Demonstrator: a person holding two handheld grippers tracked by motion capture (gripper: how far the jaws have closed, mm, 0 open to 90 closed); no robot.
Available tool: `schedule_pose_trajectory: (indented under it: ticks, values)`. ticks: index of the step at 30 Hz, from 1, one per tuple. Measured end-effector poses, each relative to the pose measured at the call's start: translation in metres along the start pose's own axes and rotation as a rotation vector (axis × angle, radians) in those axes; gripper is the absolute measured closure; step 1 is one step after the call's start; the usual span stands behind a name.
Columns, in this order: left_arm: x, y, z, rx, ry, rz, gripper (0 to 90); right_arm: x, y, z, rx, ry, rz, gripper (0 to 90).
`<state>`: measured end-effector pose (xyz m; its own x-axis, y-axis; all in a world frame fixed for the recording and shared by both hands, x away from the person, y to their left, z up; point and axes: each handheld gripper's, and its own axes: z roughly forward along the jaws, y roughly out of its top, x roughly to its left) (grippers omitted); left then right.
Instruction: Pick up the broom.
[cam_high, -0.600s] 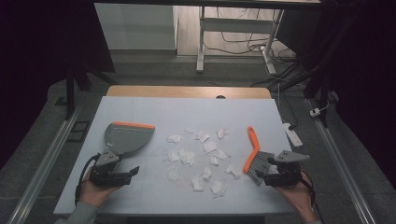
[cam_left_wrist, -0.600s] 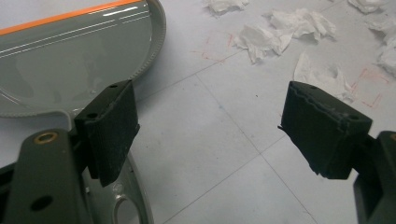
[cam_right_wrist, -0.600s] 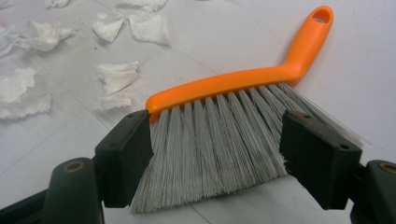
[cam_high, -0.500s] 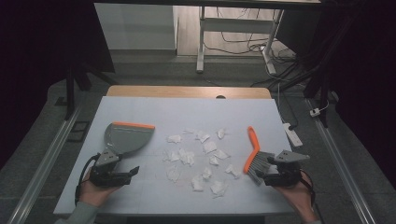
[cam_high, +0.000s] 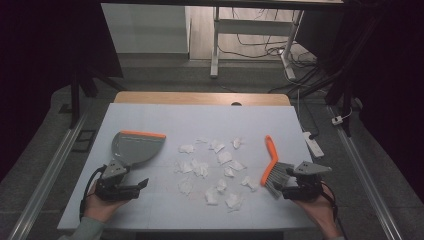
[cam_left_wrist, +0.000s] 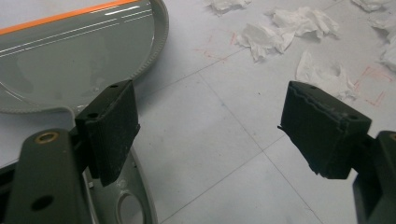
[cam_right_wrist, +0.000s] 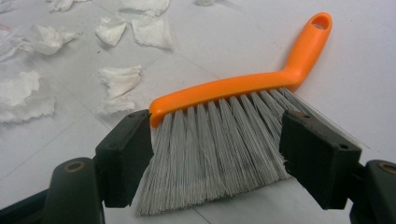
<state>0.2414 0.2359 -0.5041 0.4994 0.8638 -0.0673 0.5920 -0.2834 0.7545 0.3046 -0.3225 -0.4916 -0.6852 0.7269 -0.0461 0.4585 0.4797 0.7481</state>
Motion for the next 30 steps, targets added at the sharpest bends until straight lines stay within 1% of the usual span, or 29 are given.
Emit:
schedule_pose_trajectory:
  ticks: [7, 10, 14, 18, 20, 25, 26, 27, 29, 30]
  values:
    - [-0.001, 0.000, 0.001, 0.003, -0.001, 0.003, 20.1, 0.001, 0.001, 0.000, 0.000, -0.008, 0.007, 26.1]
    - [-0.002, 0.000, 0.001, 0.002, 0.001, 0.005, 20.1, 0.002, 0.001, -0.001, 0.000, -0.016, 0.017, 26.2]
    - [-0.001, 0.001, 0.002, 0.005, 0.000, 0.004, 20.1, 0.002, 0.004, -0.001, 0.020, -0.022, 0.027, 27.0]
    - [-0.002, 0.004, 0.004, 0.009, 0.003, 0.012, 20.1, 0.000, 0.015, -0.004, 0.057, -0.032, 0.047, 28.4]
    - [-0.002, 0.004, 0.004, 0.009, 0.002, 0.017, 20.1, -0.004, 0.024, -0.003, 0.092, -0.047, 0.064, 29.2]
    - [-0.003, 0.004, 0.005, 0.011, -0.006, 0.023, 20.2, -0.017, 0.054, 0.008, 0.197, -0.050, 0.102, 29.8]
    - [-0.003, 0.004, 0.006, 0.012, -0.008, 0.025, 20.2, -0.017, 0.054, 0.008, 0.197, -0.050, 0.102, 29.8]
    - [-0.004, 0.004, 0.006, 0.014, -0.010, 0.030, 20.2, -0.023, 0.069, 0.016, 0.246, -0.063, 0.124, 30.0]
    - [-0.004, 0.003, 0.006, 0.015, -0.012, 0.032, 20.3, -0.027, 0.080, 0.024, 0.281, -0.076, 0.141, 30.4]
    - [-0.004, 0.003, 0.006, 0.014, -0.014, 0.033, 20.3, -0.030, 0.085, 0.029, 0.308, -0.086, 0.161, 30.3]
